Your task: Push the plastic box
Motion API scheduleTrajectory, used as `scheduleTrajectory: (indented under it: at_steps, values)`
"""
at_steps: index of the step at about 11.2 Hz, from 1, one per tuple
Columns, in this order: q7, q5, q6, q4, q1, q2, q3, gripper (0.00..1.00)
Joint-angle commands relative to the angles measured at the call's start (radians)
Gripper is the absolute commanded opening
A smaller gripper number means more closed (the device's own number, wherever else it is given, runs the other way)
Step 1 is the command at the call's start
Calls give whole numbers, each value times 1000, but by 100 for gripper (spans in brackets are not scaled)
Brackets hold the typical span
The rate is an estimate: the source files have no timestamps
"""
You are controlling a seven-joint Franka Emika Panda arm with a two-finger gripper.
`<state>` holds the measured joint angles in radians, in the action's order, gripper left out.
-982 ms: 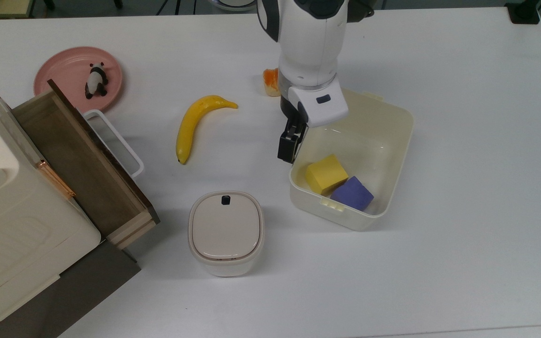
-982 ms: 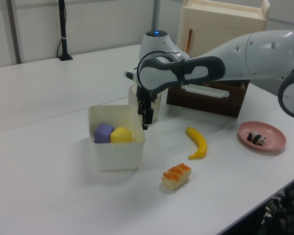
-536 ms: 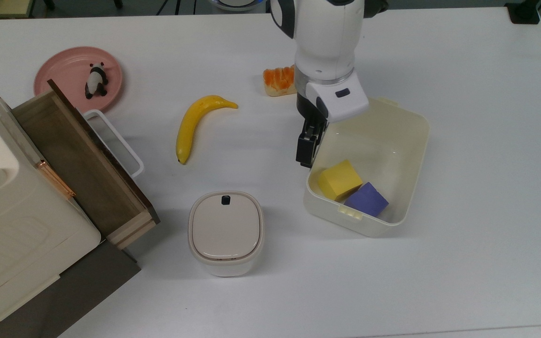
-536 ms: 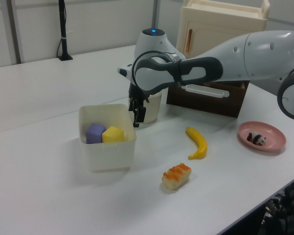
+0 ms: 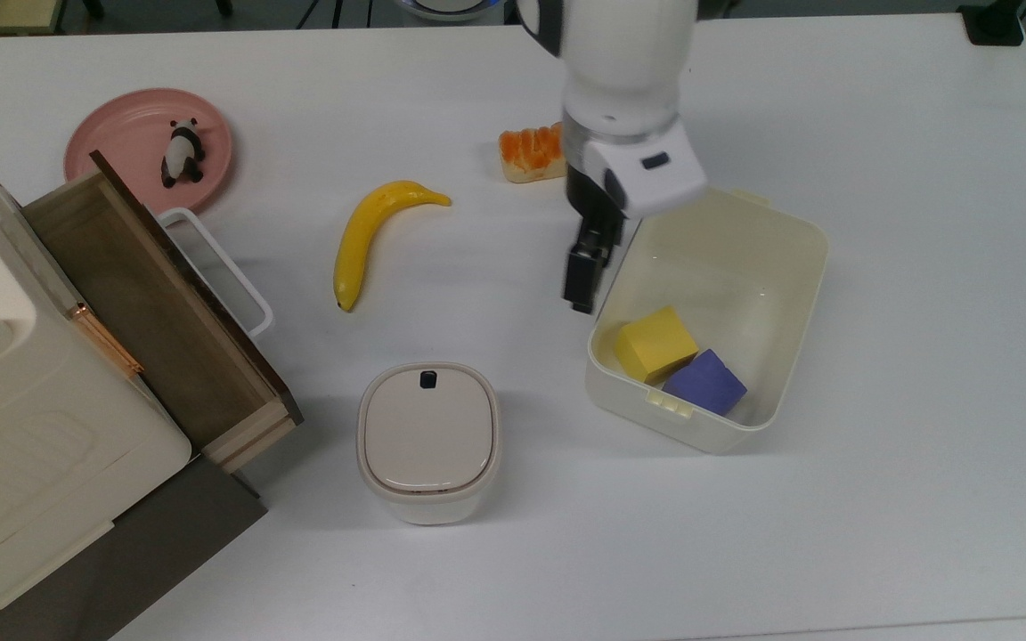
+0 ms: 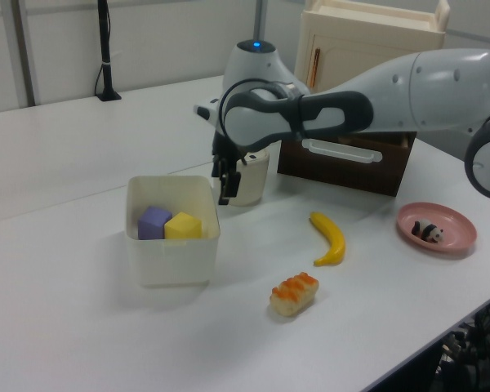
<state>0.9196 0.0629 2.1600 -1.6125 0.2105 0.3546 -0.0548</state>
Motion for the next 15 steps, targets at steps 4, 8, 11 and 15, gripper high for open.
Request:
scheduleTrajectory:
  at_steps: [4,8,11,15]
  values:
    - [47,-8,-279,-24,-195,-327,170,100]
    - [42,-2,-339,-24,-230,-342,159,100]
    - [18,-11,-341,-23,-247,-342,156,100]
    - [-354,-14,-408,-15,-250,-344,92,100]
